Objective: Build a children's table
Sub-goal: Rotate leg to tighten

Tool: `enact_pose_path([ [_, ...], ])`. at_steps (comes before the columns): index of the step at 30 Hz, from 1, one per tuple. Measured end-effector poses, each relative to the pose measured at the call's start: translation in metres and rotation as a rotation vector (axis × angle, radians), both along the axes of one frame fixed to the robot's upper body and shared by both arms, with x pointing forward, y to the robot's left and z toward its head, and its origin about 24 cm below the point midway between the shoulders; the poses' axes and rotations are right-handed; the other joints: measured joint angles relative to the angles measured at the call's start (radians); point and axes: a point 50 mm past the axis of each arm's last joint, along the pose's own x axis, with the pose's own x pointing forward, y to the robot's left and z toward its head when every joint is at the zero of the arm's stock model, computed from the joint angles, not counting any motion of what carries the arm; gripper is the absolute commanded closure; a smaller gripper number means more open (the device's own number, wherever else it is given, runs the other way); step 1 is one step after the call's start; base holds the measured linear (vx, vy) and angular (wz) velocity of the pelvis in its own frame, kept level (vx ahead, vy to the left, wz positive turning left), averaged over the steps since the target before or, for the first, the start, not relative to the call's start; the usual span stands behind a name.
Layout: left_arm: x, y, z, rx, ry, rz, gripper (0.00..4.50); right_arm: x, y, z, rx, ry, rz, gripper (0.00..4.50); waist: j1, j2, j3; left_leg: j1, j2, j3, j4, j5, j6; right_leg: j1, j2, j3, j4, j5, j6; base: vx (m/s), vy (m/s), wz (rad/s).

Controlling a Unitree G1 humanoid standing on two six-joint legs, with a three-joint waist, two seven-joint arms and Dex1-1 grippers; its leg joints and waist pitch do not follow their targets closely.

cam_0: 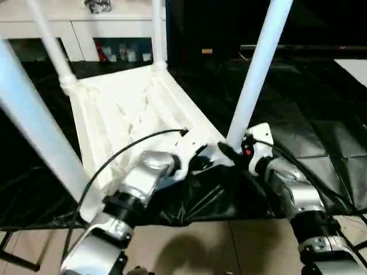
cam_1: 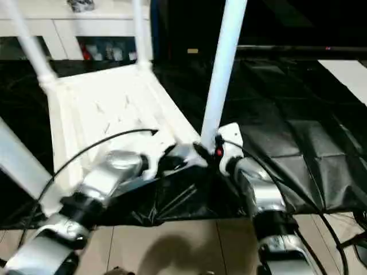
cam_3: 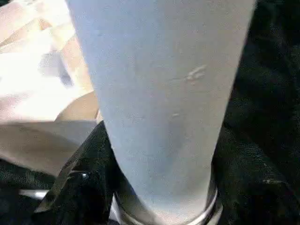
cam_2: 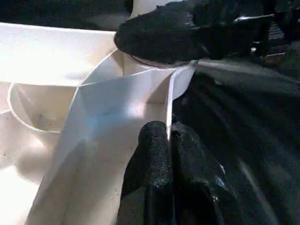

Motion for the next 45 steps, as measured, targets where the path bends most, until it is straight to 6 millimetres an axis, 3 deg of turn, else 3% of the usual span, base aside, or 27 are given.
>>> enact_pose_path([
  [1,0.000,0.000,0.000,0.003,-0.006,-0.002,4.50,0.000,0.000,0.000,0.000,-0.003,-0.004,1.47,0.000,0.000,0.000,0.000,0.000,0.000,-0.001,0.000,0.000,0.000,0.000,0.000,0.000,0.000,0.000,0.000,0.000,0.00],
  [2,0.000,0.000,0.000,0.005,-0.012,-0.006,4.50,0.000,0.000,0.000,0.003,-0.001,-0.005,1.33,0.001,0.000,0.000,0.000,0.000,0.000,-0.001,0.000,0.000,0.000,0.000,0.000,0.000,0.000,0.000,0.000,0.000,0.00],
  [5,-0.001,0.001,0.000,0.011,-0.023,-0.025,4.50,-0.001,0.002,0.000,0.027,0.005,-0.003,1.27,0.000,0.000,0.000,0.000,0.000,0.000,-0.001,0.000,0.000,-0.001,0.000,0.000,0.000,0.000,0.000,0.000,0.000,0.00],
  [6,-0.001,0.002,0.000,0.012,-0.025,-0.033,4.50,-0.002,0.001,0.000,0.032,0.006,0.010,0.97,0.000,0.000,0.000,0.000,0.000,0.000,-0.001,0.000,0.000,-0.001,0.000,0.000,0.000,0.000,0.000,0.000,0.000,0.00],
  [11,-0.004,0.005,0.000,0.010,-0.021,-0.083,4.50,-0.011,-0.011,0.002,0.037,0.021,0.104,0.62,0.005,0.000,0.000,0.000,0.000,0.000,-0.001,0.000,0.000,-0.001,0.000,0.000,0.000,0.000,0.000,0.000,0.000,0.00],
  [14,-0.008,0.008,0.001,0.009,-0.019,-0.147,4.50,-0.024,-0.028,0.005,0.004,0.031,0.231,0.30,0.022,0.001,0.001,-0.001,0.000,0.000,-0.002,0.000,0.000,-0.001,0.000,0.000,0.000,-0.001,0.002,0.000,0.000,0.00],
  [21,-0.011,0.023,0.002,0.013,-0.011,-0.231,4.50,-0.046,-0.060,0.013,-0.102,0.060,0.429,0.16,0.029,0.001,0.001,-0.002,0.000,0.001,-0.001,0.000,0.000,-0.001,0.000,0.000,0.000,-0.003,0.005,0.000,0.000,0.00],
  [28,-0.015,0.033,0.003,0.003,0.011,-0.285,4.50,-0.052,-0.079,0.021,-0.127,0.078,0.453,0.06,0.028,0.001,0.001,-0.002,0.000,0.001,-0.001,0.000,0.000,-0.001,0.000,0.000,0.000,-0.003,0.004,0.000,0.000,0.00],
  [38,-0.020,0.036,0.003,-0.001,0.021,-0.323,4.50,-0.053,-0.059,0.025,-0.083,0.042,0.541,0.06,0.033,0.001,0.001,-0.003,0.000,0.001,-0.001,-0.001,0.001,-0.001,0.000,-0.001,0.000,-0.003,0.004,0.000,0.000,0.00],
  [45,-0.020,0.035,0.002,-0.002,0.022,-0.325,4.50,-0.035,-0.040,0.021,-0.163,0.012,0.527,0.06,0.031,0.001,0.001,-0.003,0.000,0.001,-0.001,-0.001,0.001,-0.001,-0.001,0.000,0.000,-0.003,0.004,0.000,0.000,0.00],
])
